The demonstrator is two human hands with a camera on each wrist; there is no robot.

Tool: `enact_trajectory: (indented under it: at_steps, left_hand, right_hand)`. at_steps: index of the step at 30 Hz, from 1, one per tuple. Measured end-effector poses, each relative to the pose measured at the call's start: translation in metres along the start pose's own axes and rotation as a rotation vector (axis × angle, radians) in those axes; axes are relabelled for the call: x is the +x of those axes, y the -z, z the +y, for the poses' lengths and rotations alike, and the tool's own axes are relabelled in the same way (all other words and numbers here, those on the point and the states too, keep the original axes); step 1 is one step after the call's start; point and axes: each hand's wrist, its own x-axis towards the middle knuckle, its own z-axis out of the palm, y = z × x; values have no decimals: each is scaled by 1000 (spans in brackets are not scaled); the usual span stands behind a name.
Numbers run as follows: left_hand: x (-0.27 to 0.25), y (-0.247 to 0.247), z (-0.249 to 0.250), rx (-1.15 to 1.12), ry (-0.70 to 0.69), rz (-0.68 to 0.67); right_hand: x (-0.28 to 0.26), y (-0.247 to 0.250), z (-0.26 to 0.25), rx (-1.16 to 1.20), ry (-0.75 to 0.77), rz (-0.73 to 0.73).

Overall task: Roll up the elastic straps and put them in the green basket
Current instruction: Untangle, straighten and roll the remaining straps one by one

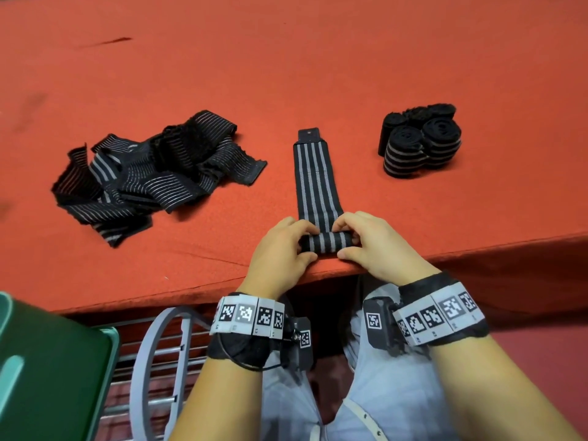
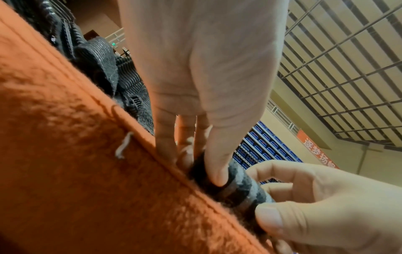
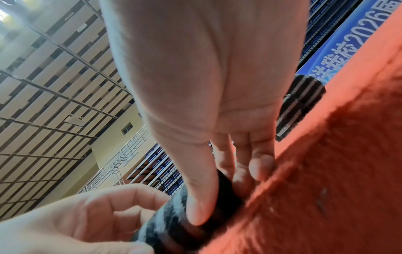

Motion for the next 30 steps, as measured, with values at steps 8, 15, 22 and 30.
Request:
enact_trajectory:
  at_steps: [8, 15, 22, 30]
  left_hand:
    - [-1, 8, 4, -151, 64, -134]
    - [1, 5, 1, -136, 10, -73]
    - [6, 3, -3, -175, 0, -86]
    - [7, 2, -6, -289, 57, -72]
  right_hand:
    - [-10, 18, 0, 105, -54, -143]
    - [-5, 14, 6, 77, -21, -117]
    - [-1, 15, 11, 48, 81, -72]
    - [6, 13, 16, 95, 93, -62]
